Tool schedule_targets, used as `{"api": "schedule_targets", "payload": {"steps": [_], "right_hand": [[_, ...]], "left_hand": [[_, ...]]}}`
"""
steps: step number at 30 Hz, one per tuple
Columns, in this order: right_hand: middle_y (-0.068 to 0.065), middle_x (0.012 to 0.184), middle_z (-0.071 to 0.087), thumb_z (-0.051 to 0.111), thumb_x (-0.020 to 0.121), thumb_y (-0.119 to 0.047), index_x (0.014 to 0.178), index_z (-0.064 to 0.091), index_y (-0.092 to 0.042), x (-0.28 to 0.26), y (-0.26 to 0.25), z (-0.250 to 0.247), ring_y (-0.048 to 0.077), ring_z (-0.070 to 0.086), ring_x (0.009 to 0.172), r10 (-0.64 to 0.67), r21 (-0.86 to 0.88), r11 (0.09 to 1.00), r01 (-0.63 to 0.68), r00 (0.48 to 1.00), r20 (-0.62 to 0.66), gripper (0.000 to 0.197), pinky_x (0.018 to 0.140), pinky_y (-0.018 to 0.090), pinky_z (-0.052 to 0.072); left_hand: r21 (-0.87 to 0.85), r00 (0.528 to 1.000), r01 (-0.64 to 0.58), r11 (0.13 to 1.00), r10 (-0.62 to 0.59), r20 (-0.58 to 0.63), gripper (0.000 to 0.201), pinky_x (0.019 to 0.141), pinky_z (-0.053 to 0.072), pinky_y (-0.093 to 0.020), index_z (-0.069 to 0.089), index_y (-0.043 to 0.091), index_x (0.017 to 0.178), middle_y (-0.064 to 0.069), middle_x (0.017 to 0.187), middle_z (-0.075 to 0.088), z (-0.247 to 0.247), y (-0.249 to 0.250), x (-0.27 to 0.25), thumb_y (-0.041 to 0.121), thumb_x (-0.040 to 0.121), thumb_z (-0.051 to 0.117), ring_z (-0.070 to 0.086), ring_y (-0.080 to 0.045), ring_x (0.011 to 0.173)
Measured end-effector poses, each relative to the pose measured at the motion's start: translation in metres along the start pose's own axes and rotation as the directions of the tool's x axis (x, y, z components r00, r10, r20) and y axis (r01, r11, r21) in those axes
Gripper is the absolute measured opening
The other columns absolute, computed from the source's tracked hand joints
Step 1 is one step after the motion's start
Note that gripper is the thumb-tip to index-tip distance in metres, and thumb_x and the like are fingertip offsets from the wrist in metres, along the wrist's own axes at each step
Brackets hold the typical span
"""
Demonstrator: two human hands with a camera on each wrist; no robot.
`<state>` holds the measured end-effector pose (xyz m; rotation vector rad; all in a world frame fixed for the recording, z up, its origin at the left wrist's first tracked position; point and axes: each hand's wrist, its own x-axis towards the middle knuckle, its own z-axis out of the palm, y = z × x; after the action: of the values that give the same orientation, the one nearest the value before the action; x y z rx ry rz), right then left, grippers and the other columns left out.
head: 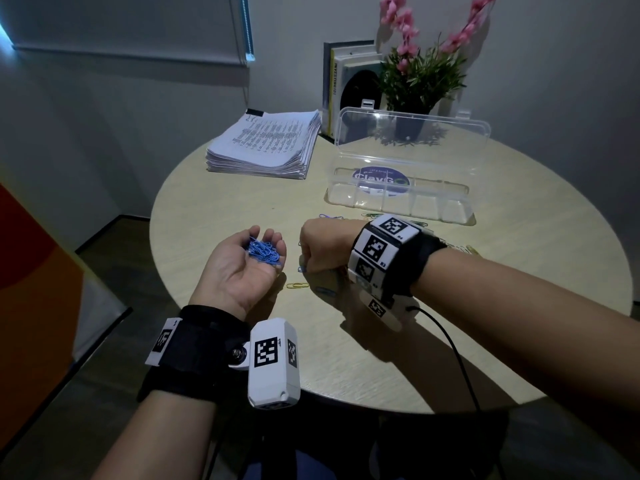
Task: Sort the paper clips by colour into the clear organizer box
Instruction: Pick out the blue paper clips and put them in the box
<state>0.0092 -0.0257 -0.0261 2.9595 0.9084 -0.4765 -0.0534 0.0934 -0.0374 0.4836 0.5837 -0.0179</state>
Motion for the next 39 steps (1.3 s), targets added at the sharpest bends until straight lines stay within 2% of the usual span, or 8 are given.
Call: {"api": "schedule_targets", "payload": {"steps": [7, 11, 15, 19, 26, 31, 34, 39], "right_hand": [[0.009, 0.086, 0.070, 0.066, 0.083, -0.012, 0.094, 0.073, -0.004, -0.012, 0.000, -0.028, 0.016, 0.056, 0.071, -0.046, 0.174, 0.982, 0.069, 0.990, -0.135, 0.015, 0.057, 0.020, 0.043], [-0.002, 0.064, 0.061, 0.073, 0.081, -0.015, 0.093, 0.073, -0.008, -0.015, -0.019, -0.039, 0.004, 0.052, 0.052, -0.113, 0.307, 0.937, 0.165, 0.977, -0.180, 0.014, 0.039, 0.006, 0.037], [0.010, 0.085, 0.074, 0.070, 0.084, -0.017, 0.096, 0.074, -0.007, -0.018, -0.024, -0.043, 0.012, 0.061, 0.066, -0.109, 0.290, 0.943, 0.163, 0.975, -0.193, 0.017, 0.059, 0.019, 0.050], [0.009, 0.086, 0.072, 0.068, 0.083, -0.013, 0.097, 0.075, -0.006, -0.029, -0.009, -0.041, 0.013, 0.056, 0.065, -0.051, 0.156, 0.985, 0.077, 0.985, -0.168, 0.018, 0.046, 0.012, 0.038], [0.007, 0.091, 0.072, 0.074, 0.079, -0.029, 0.097, 0.074, -0.008, -0.040, 0.000, -0.004, 0.016, 0.057, 0.073, -0.017, -0.002, 1.000, 0.017, 0.996, 0.091, 0.028, 0.053, 0.024, 0.042], [-0.005, 0.074, 0.058, 0.070, 0.082, -0.026, 0.096, 0.069, -0.015, -0.041, 0.002, 0.000, 0.013, 0.054, 0.071, -0.045, 0.020, 0.999, 0.043, 0.991, 0.128, 0.018, 0.053, 0.022, 0.041], [-0.006, 0.074, 0.058, 0.068, 0.083, -0.027, 0.080, 0.063, -0.019, -0.040, 0.004, 0.002, 0.014, 0.054, 0.074, -0.039, 0.044, 0.998, 0.033, 0.989, 0.144, 0.010, 0.061, 0.025, 0.044], [-0.007, 0.066, 0.058, 0.062, 0.082, -0.022, 0.069, 0.058, -0.023, -0.051, 0.019, -0.011, 0.010, 0.053, 0.062, -0.019, 0.248, 0.969, 0.003, 0.998, 0.063, 0.014, 0.054, 0.022, 0.045]], "left_hand": [[-0.026, 1.000, -0.009, 1.000, 0.009, -0.017, 0.033, 0.080, 0.044, -0.034, 0.054, 0.007, 0.088, -0.013, 0.092, 0.056, -0.005, -0.003, 0.001, 0.022, 0.103, 0.029, 0.056, -0.022, 0.084], [-0.065, 0.996, 0.055, 0.996, -0.050, 0.076, 0.034, 0.070, 0.045, -0.031, 0.054, 0.004, 0.093, -0.015, 0.091, 0.058, -0.003, -0.013, 0.001, 0.021, 0.103, 0.027, 0.055, -0.021, 0.079], [-0.070, 0.991, 0.086, 0.994, -0.079, 0.108, 0.035, 0.070, 0.045, -0.034, 0.054, 0.000, 0.093, -0.017, 0.087, 0.059, -0.001, -0.019, 0.000, 0.020, 0.103, 0.027, 0.055, -0.024, 0.077], [-0.073, 0.996, 0.072, 0.995, -0.068, 0.055, 0.038, 0.068, 0.044, -0.035, 0.056, 0.002, 0.092, -0.013, 0.089, 0.058, -0.004, -0.017, 0.000, 0.024, 0.103, 0.027, 0.056, -0.022, 0.080], [-0.066, 0.998, 0.046, 0.997, -0.043, 0.050, 0.039, 0.072, 0.045, -0.035, 0.057, 0.003, 0.092, -0.012, 0.089, 0.058, -0.008, -0.013, -0.004, 0.024, 0.104, 0.026, 0.057, -0.022, 0.081], [-0.049, 0.998, 0.046, 0.998, -0.043, 0.054, 0.039, 0.070, 0.045, -0.035, 0.056, 0.003, 0.092, -0.013, 0.088, 0.058, -0.008, -0.016, -0.008, 0.024, 0.104, 0.026, 0.057, -0.022, 0.080], [-0.042, 0.997, 0.048, 0.998, -0.045, 0.060, 0.038, 0.069, 0.045, -0.035, 0.056, 0.004, 0.091, -0.013, 0.087, 0.058, -0.007, -0.019, -0.009, 0.024, 0.103, 0.026, 0.057, -0.022, 0.079], [-0.019, 0.997, 0.048, 0.999, -0.047, 0.053, 0.038, 0.070, 0.045, -0.036, 0.057, 0.003, 0.092, -0.013, 0.088, 0.059, -0.005, -0.024, -0.011, 0.024, 0.103, 0.027, 0.058, -0.022, 0.082]]}}
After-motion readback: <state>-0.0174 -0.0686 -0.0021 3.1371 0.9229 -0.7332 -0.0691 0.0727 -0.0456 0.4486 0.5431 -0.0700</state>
